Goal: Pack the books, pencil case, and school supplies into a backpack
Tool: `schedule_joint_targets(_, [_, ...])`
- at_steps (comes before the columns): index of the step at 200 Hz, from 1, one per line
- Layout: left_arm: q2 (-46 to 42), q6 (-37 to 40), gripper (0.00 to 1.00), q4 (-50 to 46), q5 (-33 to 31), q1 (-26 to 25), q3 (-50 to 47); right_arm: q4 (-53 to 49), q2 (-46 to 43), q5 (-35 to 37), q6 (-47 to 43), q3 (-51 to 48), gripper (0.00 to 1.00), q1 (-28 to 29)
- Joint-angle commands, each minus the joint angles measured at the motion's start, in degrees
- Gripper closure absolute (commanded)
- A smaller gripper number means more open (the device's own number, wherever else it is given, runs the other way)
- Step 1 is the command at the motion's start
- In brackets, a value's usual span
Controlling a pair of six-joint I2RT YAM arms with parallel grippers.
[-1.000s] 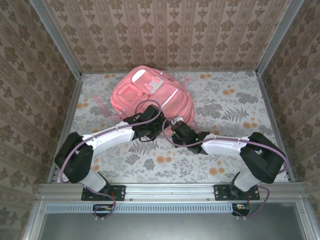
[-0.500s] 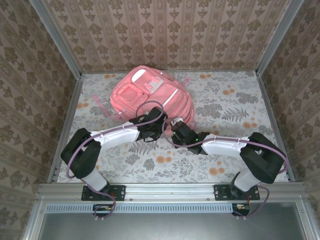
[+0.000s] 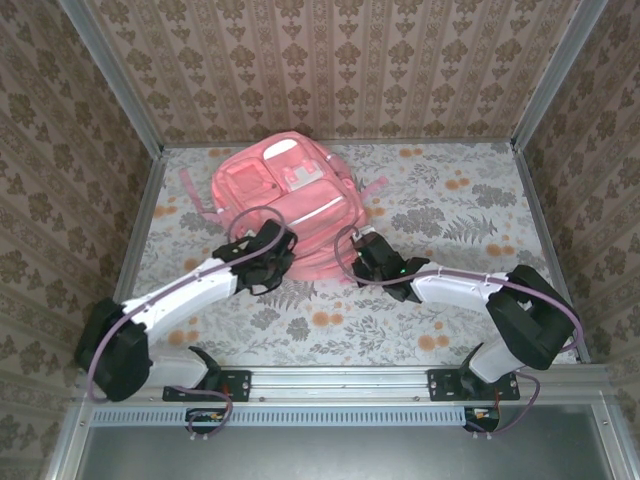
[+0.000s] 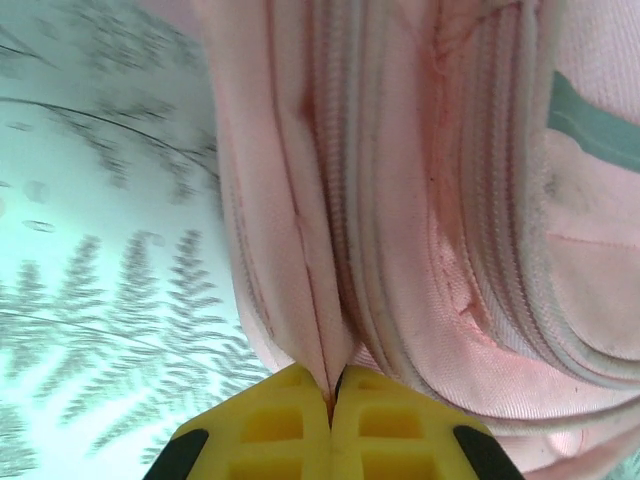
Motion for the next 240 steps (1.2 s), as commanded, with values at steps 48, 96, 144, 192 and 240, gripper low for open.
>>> schedule_joint_targets(48, [-10.1,23.3,1.00,-8.3,4.3,24.7,-4.1,-1.6,4.0,-6.4,-0.5,4.9,1.00,0.4])
schedule_joint_targets(96, [-0.4,38.1,1.00,-6.1,10.9,37.9,3.3,-3.3,7.2,-7.6,0.9,11.4,1.00,8.5])
schedule_joint_targets(144, [-0.7,37.5,0.59,-10.1,11.8,36.4,5.7,-3.7,7.8,-8.3,0.8,12.9,0.97,9.0])
schedule_joint_targets(192, [-11.0,17.1,0.50,-11.5,11.7,20.9,-1.2,-2.7,9.5,-7.5,2.1,14.2,0.74,8.6])
schedule_joint_targets(240, [-8.7,0.6,0.51,-4.7,7.7,6.6,-4.1,-1.4,10.5,-9.3,1.2,14.6,0.59,8.3])
